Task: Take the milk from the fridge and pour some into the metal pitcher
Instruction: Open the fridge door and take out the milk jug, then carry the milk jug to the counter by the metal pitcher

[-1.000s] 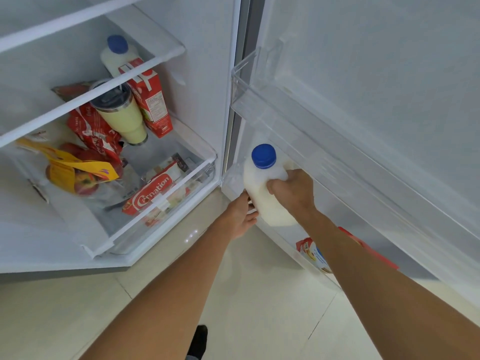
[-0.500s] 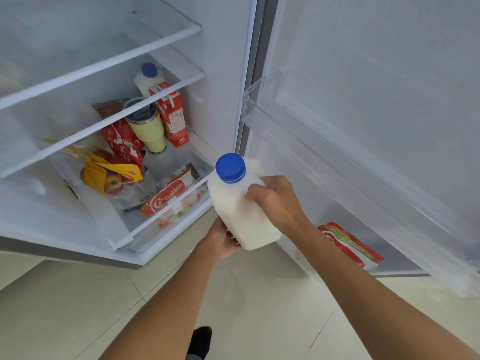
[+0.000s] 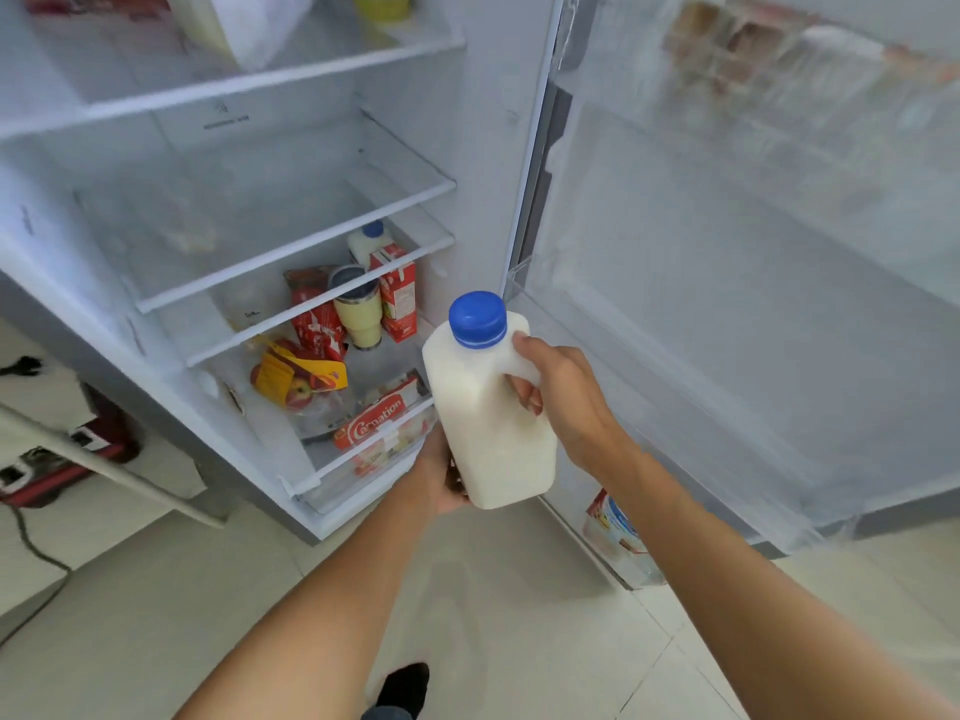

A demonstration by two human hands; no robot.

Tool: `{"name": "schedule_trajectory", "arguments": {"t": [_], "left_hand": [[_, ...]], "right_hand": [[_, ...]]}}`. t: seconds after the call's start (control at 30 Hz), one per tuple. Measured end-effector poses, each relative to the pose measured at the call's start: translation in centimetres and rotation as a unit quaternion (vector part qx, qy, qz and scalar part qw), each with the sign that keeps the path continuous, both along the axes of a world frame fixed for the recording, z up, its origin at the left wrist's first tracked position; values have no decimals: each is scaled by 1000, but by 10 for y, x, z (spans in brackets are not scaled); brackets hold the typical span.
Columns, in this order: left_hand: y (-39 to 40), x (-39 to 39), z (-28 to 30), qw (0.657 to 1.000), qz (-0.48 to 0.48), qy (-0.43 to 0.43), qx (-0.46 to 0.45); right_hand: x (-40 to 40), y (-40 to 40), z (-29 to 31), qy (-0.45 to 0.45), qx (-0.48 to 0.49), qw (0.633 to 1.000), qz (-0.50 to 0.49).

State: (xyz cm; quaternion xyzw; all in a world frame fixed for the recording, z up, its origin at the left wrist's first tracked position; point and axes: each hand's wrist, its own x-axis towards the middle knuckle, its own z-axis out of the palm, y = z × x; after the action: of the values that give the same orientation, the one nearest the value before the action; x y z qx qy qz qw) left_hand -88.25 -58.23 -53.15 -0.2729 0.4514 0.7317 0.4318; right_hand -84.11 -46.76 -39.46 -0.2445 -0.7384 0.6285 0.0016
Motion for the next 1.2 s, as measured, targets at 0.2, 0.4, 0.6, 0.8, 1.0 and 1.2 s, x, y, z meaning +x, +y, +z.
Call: {"name": "schedule_trajectory", "arguments": {"t": [0.2,0.4,0.6,0.8,1.0,1.2], "left_hand": [[-19,29,94,999,-1,20,-46],[-33,57,171,997,-35,38,-60],[-33,96,225,994,-82,66,-33],[-25,143,256,987,-133,88,3],[1,183,268,969,-225,97,34],[46,227,287,947,-299,98,56]], "right_hand": [[29,-13,85,26,19,996,-83],[67,-18,149,52,5,989,-135],[112,-20,196,85,-13,978,-191],[173,-19,237,137,-15,955,-264],[237,-2,260,178,-1,928,-326],[296,33,273,193,16,908,-372]]}}
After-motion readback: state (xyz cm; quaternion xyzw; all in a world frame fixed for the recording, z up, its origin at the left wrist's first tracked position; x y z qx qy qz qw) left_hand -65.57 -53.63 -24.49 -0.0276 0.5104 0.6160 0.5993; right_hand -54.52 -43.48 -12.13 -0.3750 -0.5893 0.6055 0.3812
